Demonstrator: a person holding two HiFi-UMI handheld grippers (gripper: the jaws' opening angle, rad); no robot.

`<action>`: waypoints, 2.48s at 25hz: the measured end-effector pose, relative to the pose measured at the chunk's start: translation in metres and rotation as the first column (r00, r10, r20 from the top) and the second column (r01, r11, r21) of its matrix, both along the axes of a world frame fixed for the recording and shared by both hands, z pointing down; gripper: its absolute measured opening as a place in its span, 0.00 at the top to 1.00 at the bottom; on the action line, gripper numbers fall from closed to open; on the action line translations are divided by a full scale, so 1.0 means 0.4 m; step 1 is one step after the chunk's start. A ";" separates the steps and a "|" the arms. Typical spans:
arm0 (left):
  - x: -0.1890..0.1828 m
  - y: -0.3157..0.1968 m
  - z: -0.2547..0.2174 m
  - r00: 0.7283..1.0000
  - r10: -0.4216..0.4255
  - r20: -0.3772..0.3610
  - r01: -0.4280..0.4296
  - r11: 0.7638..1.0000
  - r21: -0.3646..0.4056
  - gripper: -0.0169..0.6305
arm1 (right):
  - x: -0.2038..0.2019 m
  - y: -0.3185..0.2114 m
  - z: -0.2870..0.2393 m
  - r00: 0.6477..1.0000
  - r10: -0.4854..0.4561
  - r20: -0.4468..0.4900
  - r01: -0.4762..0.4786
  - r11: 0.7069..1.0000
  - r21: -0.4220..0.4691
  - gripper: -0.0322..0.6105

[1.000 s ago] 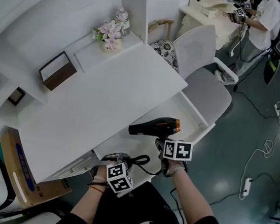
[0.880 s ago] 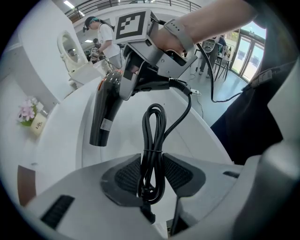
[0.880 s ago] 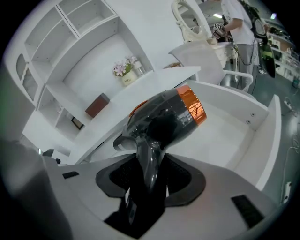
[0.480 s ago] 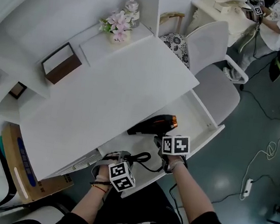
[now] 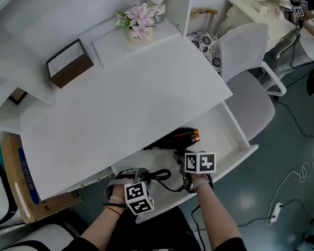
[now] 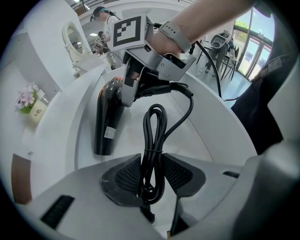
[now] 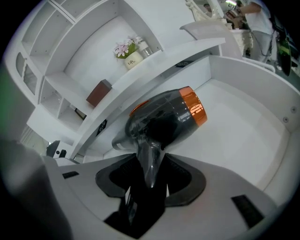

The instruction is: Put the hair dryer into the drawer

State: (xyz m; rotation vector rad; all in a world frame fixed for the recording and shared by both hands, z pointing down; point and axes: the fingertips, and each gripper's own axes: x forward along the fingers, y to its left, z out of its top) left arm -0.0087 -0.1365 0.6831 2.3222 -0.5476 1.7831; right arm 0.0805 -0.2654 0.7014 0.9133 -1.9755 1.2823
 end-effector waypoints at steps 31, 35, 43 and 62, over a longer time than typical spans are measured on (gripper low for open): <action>0.073 -0.040 0.031 0.999 0.020 -0.027 -0.022 0.998 -0.060 0.75 | 0.049 -0.017 0.032 0.942 -0.238 -0.236 0.270 0.956 0.114 0.59; 0.084 -0.035 0.038 0.999 0.042 -0.027 -0.044 0.996 -0.077 0.75 | 0.062 -0.026 0.003 0.949 -0.217 -0.229 0.254 0.956 0.145 0.59; 0.085 -0.020 0.067 0.992 0.126 0.025 -0.124 0.989 -0.081 0.75 | 0.076 -0.025 -0.047 0.976 -0.139 -0.166 0.168 0.969 0.181 0.59; 0.042 0.006 0.115 0.964 0.239 0.113 -0.228 0.969 -0.100 0.72 | 0.091 -0.021 -0.069 0.987 -0.081 -0.137 0.109 0.971 0.213 0.59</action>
